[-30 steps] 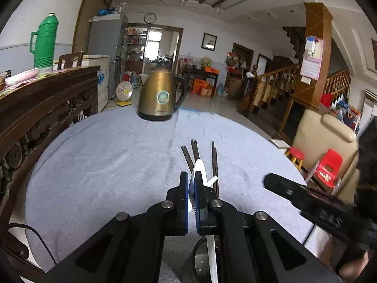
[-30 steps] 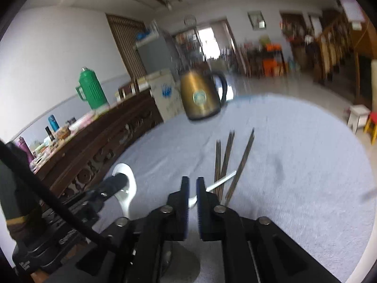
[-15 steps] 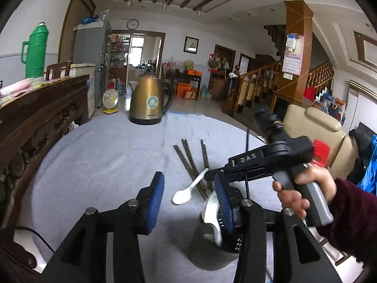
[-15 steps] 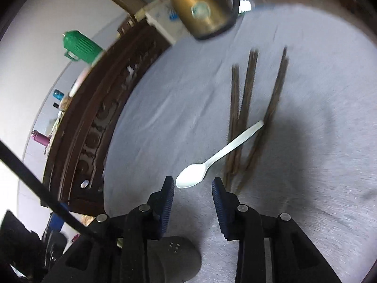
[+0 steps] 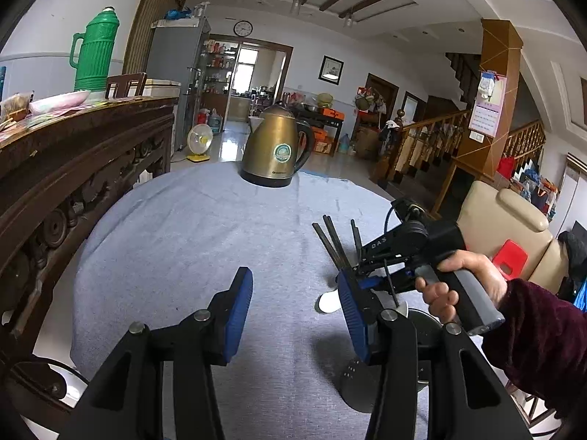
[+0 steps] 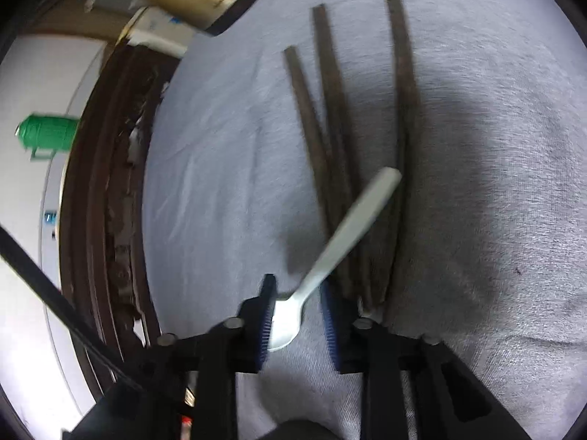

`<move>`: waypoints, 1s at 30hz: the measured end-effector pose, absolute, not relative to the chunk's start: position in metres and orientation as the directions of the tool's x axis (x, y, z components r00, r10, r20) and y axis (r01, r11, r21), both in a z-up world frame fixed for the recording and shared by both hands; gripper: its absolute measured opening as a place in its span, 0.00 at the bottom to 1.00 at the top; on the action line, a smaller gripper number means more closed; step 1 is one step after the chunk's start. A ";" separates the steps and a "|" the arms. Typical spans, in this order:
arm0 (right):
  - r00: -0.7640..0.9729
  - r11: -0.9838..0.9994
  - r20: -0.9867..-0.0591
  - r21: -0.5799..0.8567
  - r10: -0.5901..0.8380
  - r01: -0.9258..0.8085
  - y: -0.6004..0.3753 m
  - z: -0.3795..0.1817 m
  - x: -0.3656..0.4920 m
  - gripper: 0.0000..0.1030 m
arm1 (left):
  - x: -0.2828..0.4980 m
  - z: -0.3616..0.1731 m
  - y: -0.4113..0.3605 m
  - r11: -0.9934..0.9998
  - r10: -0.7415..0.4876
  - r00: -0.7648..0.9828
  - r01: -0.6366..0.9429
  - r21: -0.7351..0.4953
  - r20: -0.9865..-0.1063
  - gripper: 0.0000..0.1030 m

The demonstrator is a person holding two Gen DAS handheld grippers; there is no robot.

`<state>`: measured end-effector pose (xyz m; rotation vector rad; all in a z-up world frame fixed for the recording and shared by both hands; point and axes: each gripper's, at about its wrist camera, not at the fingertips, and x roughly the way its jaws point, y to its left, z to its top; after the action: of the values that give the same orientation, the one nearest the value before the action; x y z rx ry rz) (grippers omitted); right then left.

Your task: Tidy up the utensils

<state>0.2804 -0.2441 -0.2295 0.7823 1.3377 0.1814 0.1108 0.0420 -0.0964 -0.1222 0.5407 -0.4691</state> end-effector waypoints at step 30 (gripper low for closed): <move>0.712 0.875 -0.535 0.413 0.456 -0.251 -0.187 -0.062 0.102 0.05 | 0.093 -0.074 0.034 0.890 -0.455 0.738 0.383 -0.247 -0.497 0.48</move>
<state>0.1023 -0.1869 -0.0623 0.3239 0.6731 0.3996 0.0925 0.0340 -0.0744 -0.1319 0.5795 -0.4613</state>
